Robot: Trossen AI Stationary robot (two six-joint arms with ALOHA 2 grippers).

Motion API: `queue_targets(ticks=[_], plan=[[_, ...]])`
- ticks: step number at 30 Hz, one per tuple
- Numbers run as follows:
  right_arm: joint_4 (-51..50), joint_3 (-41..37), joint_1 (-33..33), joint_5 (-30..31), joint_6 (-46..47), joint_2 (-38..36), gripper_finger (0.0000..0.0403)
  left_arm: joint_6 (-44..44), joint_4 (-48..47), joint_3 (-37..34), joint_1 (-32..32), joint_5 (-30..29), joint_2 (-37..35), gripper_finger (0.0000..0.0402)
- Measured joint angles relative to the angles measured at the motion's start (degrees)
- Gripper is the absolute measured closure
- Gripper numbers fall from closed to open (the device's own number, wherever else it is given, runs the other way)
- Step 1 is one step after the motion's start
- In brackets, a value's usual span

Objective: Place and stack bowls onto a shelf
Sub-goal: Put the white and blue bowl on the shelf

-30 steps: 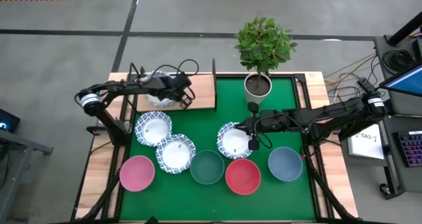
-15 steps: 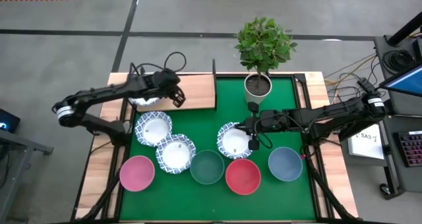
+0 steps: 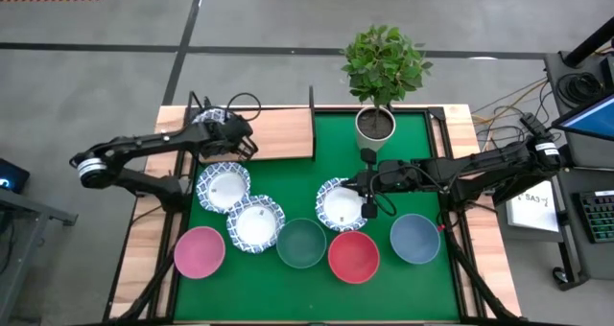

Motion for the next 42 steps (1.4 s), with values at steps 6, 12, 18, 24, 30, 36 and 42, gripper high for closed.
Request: queue_targets(ticks=[6,12,18,24,30,36,42], plan=[[0.0,0.0,0.0,0.0,0.5,0.0,0.0394,0.1,7.5,-2.5,0.3,7.5,1.3,0.0402],[0.0,0.0,0.0,0.0,0.6,0.0,0.0394,1.2,7.0,0.4,-0.8,10.4,1.0,0.0402],[0.0,0.0,0.0,0.0,1.2,0.0,0.0394,1.8,2.3,3.2,-0.9,7.8,0.9,0.0402],[0.0,0.0,0.0,0.0,1.2,0.0,0.0394,2.1,3.9,4.1,-4.9,16.7,0.9,0.0402],[0.0,0.0,0.0,0.0,1.1,0.0,0.0394,2.8,4.3,8.1,-10.7,17.0,0.9,0.0402],[0.0,0.0,0.0,0.0,1.1,0.0,0.0394,3.0,7.4,7.8,-14.1,15.4,2.8,0.0402],[0.0,0.0,0.0,0.0,1.1,0.0,0.0394,1.7,9.0,6.1,-13.9,13.9,8.2,0.0402]])
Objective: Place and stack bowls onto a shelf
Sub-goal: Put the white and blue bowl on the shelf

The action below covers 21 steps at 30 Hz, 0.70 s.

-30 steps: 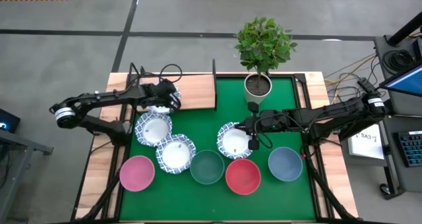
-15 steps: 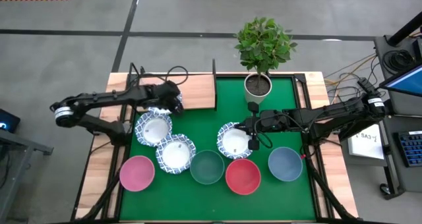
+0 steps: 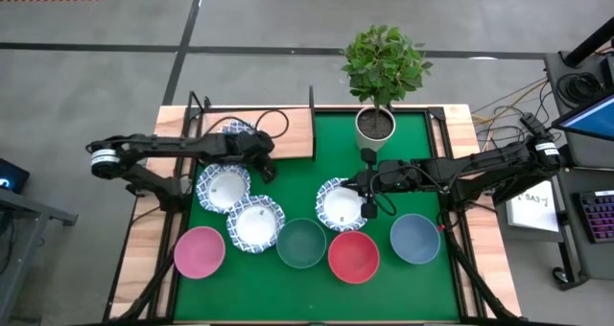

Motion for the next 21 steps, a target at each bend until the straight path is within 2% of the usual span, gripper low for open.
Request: queue_targets(ticks=[5,11,21], plan=[[-0.1,0.0,0.0,0.0,0.4,0.0,0.0394,-0.7,-2.1,0.3,0.1,-4.8,3.3,0.0402],[-0.1,0.0,0.0,0.0,0.4,0.0,0.0394,2.5,-3.5,0.4,1.0,-8.8,3.3,0.0402],[-0.2,0.0,0.0,0.0,0.9,0.0,0.0394,8.8,-4.4,0.4,3.0,-10.0,2.4,0.0402]])
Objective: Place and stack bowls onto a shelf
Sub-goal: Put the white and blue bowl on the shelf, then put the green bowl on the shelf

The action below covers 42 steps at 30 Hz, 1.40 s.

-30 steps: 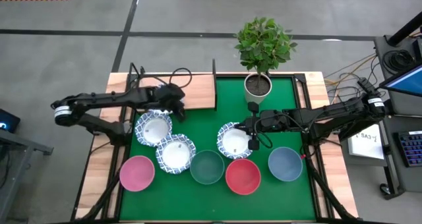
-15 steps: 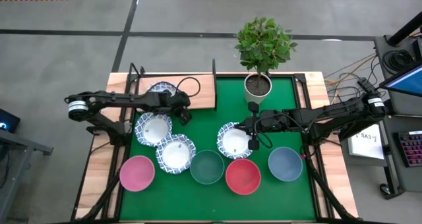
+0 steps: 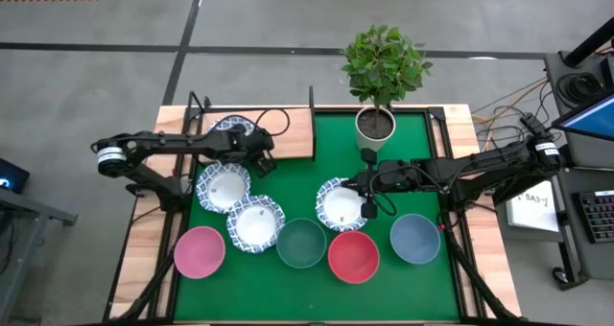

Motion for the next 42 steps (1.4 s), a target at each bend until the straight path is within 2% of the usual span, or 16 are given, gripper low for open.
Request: queue_targets(ticks=[5,8,12,14,16,19,24,28,31,38,42], plan=[[-0.2,0.0,0.0,0.0,0.1,0.0,0.0394,0.8,-0.6,0.0,0.3,0.2,-0.8,0.0402],[-0.3,0.0,0.0,0.0,0.1,0.0,0.0394,1.0,-3.1,0.5,-0.2,6.4,-2.3,0.0402],[-0.7,0.0,0.0,0.0,0.1,0.0,0.0394,4.5,-8.8,0.6,-0.7,18.9,-5.2,0.0402],[-0.6,0.0,0.0,0.0,0.1,0.0,0.0394,6.6,-12.3,0.0,-0.8,22.2,-6.4,0.0402],[-0.7,0.0,0.0,0.0,0.1,0.0,0.0394,8.6,-16.0,-1.1,-0.8,21.6,-7.3,0.0402],[-0.7,0.0,0.0,0.0,0.1,0.0,0.0394,10.8,-18.6,-2.9,-0.6,15.4,-8.3,0.0402],[-0.7,0.0,0.0,0.0,0.1,0.0,0.0394,12.5,-18.0,-5.4,0.9,4.2,-8.7,0.0402],[-0.7,0.0,0.0,0.0,0.6,0.0,0.0394,12.3,-16.5,-5.4,1.9,0.6,-8.7,0.0402],[-0.6,0.0,0.0,0.0,0.7,0.0,0.0394,11.1,-15.8,-5.4,1.9,2.3,-8.7,0.0402],[-0.2,-0.3,0.1,0.1,6.6,0.0,0.0394,1.9,-13.9,-5.5,-1.9,17.4,-9.5,0.0402],[2.9,-0.4,0.7,0.1,8.9,0.0,0.0394,2.0,-8.0,-5.5,-8.6,18.2,-11.4,0.0402]])
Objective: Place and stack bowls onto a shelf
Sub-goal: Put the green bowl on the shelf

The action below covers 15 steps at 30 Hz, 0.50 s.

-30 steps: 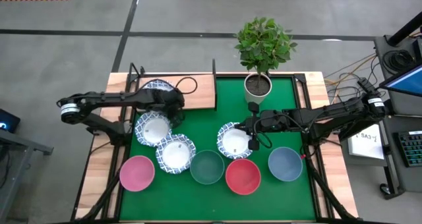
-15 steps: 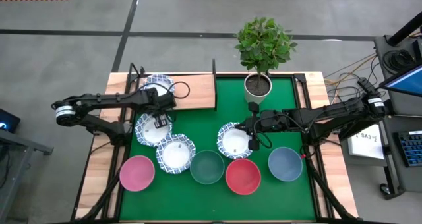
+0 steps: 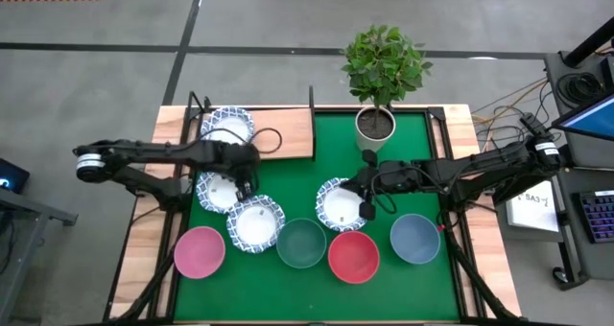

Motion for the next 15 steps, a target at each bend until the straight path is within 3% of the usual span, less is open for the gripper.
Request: queue_targets(ticks=[5,10,15], plan=[[6.0,0.0,1.2,-0.2,0.5,0.0,0.0394,1.7,9.8,-0.1,-9.9,0.0,-4.5,0.0402],[11.1,0.0,1.6,-0.6,0.3,0.0,0.0394,8.8,20.9,-0.6,-19.2,0.1,-9.9,0.0402],[15.0,0.0,2.9,-0.6,1.6,0.3,0.0394,10.9,24.6,-1.7,-26.6,0.2,-14.9,0.0402]])
